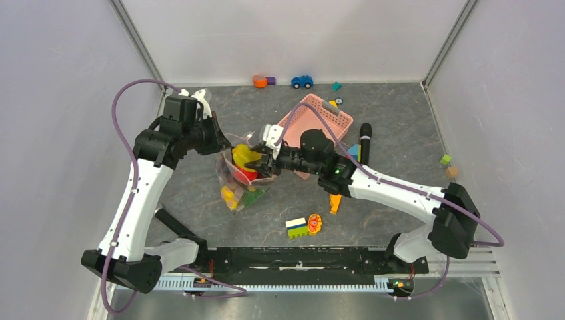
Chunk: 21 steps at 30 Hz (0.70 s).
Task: Place the food in the zip-top bag and seal the zipper
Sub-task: Place the fake fruit in the zipper food storage bag.
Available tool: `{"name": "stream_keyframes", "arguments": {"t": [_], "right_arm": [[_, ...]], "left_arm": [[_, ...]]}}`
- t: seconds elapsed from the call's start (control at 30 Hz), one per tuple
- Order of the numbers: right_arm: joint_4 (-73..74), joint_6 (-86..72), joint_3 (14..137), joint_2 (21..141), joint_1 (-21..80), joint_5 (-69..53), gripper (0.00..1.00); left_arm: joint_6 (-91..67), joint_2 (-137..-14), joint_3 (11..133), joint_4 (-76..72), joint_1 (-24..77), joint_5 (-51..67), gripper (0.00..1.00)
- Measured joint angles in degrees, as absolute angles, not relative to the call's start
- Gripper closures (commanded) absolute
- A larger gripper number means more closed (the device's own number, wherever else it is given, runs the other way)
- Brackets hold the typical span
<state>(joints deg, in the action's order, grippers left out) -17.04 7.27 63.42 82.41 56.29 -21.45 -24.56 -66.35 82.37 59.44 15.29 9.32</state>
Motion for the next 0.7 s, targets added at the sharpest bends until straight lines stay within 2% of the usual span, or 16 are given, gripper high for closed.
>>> {"name": "stream_keyframes", "arguments": {"t": [0.4, 0.7], "right_arm": [[-11.3, 16.5, 67.5, 86.7, 60.8, 0.0, 0.70], [-8.8, 22.0, 69.3, 90.5, 63.5, 13.9, 0.56]], "left_arm": [[-24.5, -66.3, 81.9, 59.2, 15.1, 13.6, 0.98], [-24.4, -66.3, 81.1, 58.1, 15.0, 15.9, 0.98]]}}
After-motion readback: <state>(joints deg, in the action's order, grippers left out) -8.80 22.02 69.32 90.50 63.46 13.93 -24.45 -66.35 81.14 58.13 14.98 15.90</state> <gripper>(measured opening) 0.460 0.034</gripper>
